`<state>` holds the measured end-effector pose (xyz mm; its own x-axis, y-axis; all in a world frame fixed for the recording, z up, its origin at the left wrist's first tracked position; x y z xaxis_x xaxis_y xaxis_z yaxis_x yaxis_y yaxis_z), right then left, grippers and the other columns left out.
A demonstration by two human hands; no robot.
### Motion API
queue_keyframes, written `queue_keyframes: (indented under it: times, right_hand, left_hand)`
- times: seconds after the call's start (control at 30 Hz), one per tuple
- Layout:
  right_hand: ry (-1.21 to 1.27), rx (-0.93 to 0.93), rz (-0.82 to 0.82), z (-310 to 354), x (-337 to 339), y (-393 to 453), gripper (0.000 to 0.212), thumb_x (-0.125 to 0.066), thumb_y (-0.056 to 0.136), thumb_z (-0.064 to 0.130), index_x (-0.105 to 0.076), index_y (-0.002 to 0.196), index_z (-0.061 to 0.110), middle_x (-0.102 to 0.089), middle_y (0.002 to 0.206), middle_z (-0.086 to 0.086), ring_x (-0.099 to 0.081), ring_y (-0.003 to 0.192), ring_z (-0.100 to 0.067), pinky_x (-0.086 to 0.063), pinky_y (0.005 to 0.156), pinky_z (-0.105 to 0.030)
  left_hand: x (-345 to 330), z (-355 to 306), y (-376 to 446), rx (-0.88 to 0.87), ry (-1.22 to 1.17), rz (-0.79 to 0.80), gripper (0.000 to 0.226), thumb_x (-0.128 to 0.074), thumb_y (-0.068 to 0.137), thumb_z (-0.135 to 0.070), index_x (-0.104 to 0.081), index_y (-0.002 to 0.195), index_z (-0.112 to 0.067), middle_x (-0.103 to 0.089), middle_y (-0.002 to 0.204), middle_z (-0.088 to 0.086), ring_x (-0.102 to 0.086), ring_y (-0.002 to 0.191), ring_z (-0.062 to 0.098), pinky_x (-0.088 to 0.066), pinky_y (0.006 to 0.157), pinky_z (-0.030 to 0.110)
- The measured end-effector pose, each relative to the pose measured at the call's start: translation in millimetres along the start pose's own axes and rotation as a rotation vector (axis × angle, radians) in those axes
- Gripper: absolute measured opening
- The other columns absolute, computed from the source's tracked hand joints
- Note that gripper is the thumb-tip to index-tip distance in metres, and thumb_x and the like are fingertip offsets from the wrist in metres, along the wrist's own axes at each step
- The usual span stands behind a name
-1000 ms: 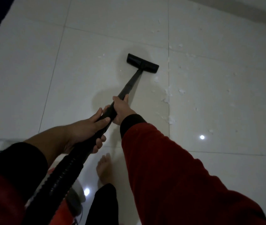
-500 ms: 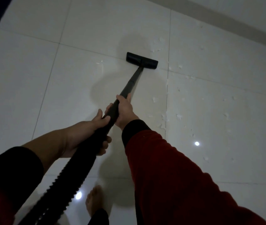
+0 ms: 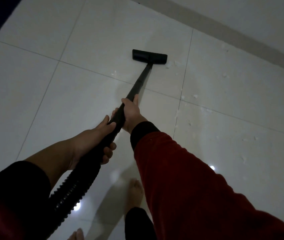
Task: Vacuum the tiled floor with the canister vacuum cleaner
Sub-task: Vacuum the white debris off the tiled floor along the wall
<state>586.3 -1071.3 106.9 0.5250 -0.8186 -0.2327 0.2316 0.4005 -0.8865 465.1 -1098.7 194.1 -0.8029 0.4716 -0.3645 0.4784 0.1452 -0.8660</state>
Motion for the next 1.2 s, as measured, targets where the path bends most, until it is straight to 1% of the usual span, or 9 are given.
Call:
queue_keyframes:
  times: [0.23,0.33,0.47,0.63,0.73,0.83,1.0,1.13,1.2]
  right_hand:
    - [-0.030,0.016,0.009,53,-20,36,0.067,-0.048,0.097,0.017,-0.020,0.143,0.057,-0.047,0.085,-0.009,-0.047,0.060,-0.019,-0.045,0.052,-0.032]
    - [-0.025,0.038,-0.001,72,-38,52,0.068,-0.049,0.096,0.016,-0.021,0.143,0.056,-0.046,0.093,-0.009,-0.047,0.061,-0.018,-0.046,0.053,-0.032]
    - [-0.022,0.058,-0.011,103,-70,75,0.069,-0.049,0.095,0.016,-0.019,0.144,0.055,-0.045,0.087,-0.008,-0.047,0.060,-0.018,-0.047,0.054,-0.032]
    - [-0.028,0.080,-0.031,145,-113,98,0.070,-0.048,0.096,0.016,-0.017,0.144,0.055,-0.046,0.091,-0.009,-0.048,0.064,-0.017,-0.047,0.056,-0.032]
    - [-0.033,0.073,-0.054,166,-133,113,0.070,-0.048,0.096,0.016,-0.015,0.145,0.055,-0.047,0.095,-0.011,-0.048,0.067,-0.018,-0.049,0.058,-0.033]
    - [-0.020,0.094,-0.060,190,-146,129,0.069,-0.047,0.098,0.015,-0.015,0.146,0.053,-0.048,0.090,-0.010,-0.049,0.067,-0.017,-0.048,0.059,-0.031]
    - [0.004,0.112,-0.080,229,-161,161,0.072,-0.047,0.097,0.014,-0.012,0.148,0.050,-0.047,0.098,-0.012,-0.049,0.066,-0.018,-0.050,0.056,-0.032]
    - [0.028,0.095,-0.081,253,-169,181,0.075,-0.049,0.096,0.015,-0.007,0.149,0.049,-0.048,0.081,-0.010,-0.050,0.062,-0.018,-0.049,0.053,-0.031]
    - [0.066,0.077,-0.074,263,-172,187,0.076,-0.050,0.096,0.017,-0.006,0.148,0.051,-0.048,0.077,-0.009,-0.050,0.060,-0.018,-0.049,0.052,-0.031]
  left_hand:
    - [-10,-58,25,0.021,0.010,-0.002,0.038,-0.046,0.093,-0.051,-0.048,0.129,-0.038,-0.049,0.055,0.001,-0.042,0.040,0.008,-0.042,0.039,0.019]
    - [-4,-87,36,0.031,0.020,0.005,0.038,-0.045,0.093,-0.051,-0.049,0.128,-0.035,-0.049,0.057,0.002,-0.043,0.041,0.008,-0.043,0.039,0.019]
    - [12,-134,52,0.050,0.011,0.024,0.042,-0.045,0.093,-0.052,-0.048,0.130,-0.032,-0.050,0.059,0.003,-0.045,0.041,0.008,-0.044,0.039,0.020]
    - [33,-199,69,0.068,0.084,0.021,0.051,-0.046,0.091,-0.054,-0.052,0.125,-0.017,-0.051,0.061,0.003,-0.045,0.042,0.009,-0.044,0.039,0.019]
    - [43,-232,79,0.068,0.104,0.032,0.044,-0.047,0.091,-0.054,-0.056,0.120,-0.022,-0.051,0.061,0.003,-0.044,0.042,0.008,-0.044,0.040,0.019]
    - [47,-261,96,0.072,0.114,0.024,0.043,-0.048,0.090,-0.055,-0.057,0.117,-0.023,-0.052,0.059,0.002,-0.044,0.042,0.008,-0.043,0.040,0.019]
    - [47,-305,127,0.068,0.100,0.013,0.050,-0.048,0.090,-0.054,-0.055,0.125,-0.019,-0.053,0.056,0.002,-0.044,0.039,0.008,-0.042,0.036,0.017]
    - [45,-333,145,0.053,0.078,0.049,0.046,-0.050,0.089,-0.050,-0.052,0.130,-0.031,-0.053,0.058,0.001,-0.043,0.041,0.007,-0.043,0.036,0.018]
    - [43,-344,150,0.066,0.057,0.044,0.050,-0.049,0.089,-0.051,-0.050,0.134,-0.029,-0.053,0.057,0.001,-0.043,0.041,0.007,-0.042,0.036,0.018]
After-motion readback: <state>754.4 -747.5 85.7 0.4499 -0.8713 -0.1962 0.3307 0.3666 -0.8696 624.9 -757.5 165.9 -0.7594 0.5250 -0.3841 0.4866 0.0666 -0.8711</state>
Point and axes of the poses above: each hand's wrist, its own y-axis towards the middle knuckle, its own x-axis out of the back of the hand, z = x × y, the point moved 5 cm from there along y, towards the middle knuckle
